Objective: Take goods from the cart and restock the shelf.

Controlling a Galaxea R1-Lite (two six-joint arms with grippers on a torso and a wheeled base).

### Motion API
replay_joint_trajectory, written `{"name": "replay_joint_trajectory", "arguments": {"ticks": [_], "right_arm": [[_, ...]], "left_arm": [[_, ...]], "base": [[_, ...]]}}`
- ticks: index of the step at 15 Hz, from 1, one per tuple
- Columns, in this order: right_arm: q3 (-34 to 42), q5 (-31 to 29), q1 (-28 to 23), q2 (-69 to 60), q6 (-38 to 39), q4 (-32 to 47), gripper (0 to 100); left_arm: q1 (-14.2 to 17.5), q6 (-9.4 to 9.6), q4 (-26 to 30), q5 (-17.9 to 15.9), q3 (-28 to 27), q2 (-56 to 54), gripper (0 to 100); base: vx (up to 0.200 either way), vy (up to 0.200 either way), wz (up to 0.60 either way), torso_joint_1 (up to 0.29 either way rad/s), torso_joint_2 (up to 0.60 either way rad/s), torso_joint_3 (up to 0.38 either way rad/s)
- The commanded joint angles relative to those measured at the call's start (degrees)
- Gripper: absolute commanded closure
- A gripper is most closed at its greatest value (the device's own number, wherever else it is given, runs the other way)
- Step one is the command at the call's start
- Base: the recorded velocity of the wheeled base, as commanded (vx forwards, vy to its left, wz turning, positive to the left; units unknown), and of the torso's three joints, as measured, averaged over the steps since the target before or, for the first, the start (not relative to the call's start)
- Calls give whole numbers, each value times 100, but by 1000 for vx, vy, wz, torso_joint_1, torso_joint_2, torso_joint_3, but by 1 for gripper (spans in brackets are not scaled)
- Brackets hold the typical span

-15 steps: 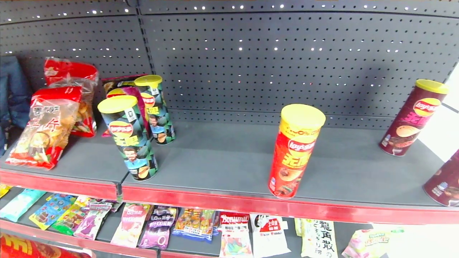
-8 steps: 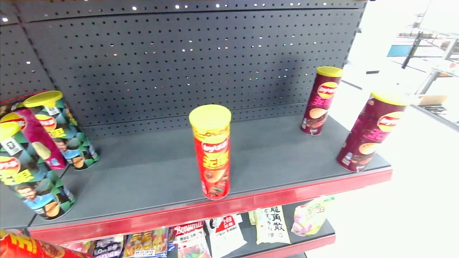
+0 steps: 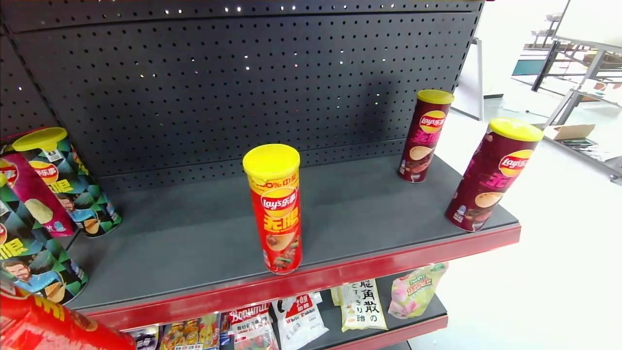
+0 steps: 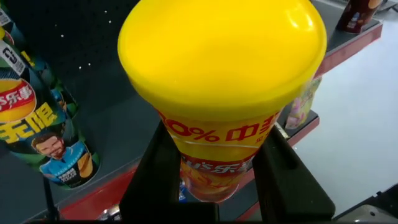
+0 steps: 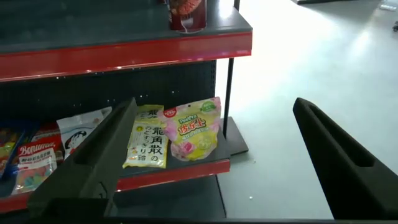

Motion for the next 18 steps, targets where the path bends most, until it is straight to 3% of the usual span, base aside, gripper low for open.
{"name": "replay_joint_trajectory", "arguments": {"ticks": [1,4,6,12,13,15,18], "right_arm": [[0,1,1,7,-2,-1,0],[0,1,1,7,-2,-1,0],[0,1,1,7,-2,-1,0],[0,1,1,7,-2,-1,0],[0,1,1,7,-2,-1,0],[0,1,1,7,-2,-1,0],[0,1,1,7,-2,-1,0]], "left_arm": [[3,8,-634,-12,-24,1130,100],[-24,8,-2049,-56,-24,2536,100],[-111,8,-2524,-74,-139,3134,100],[-1105,26,-2717,31,-947,4347,100],[-1113,26,-2726,40,-956,4373,100],[-1210,17,-3368,304,-1439,5454,100],[-1210,17,-3499,559,-2081,6254,100]], "base": [[0,0,0,0,0,0],[0,0,0,0,0,0],[0,0,0,0,0,0],[0,0,0,0,0,0],[0,0,0,0,0,0],[0,0,0,0,0,0],[0,0,0,0,0,0]]}}
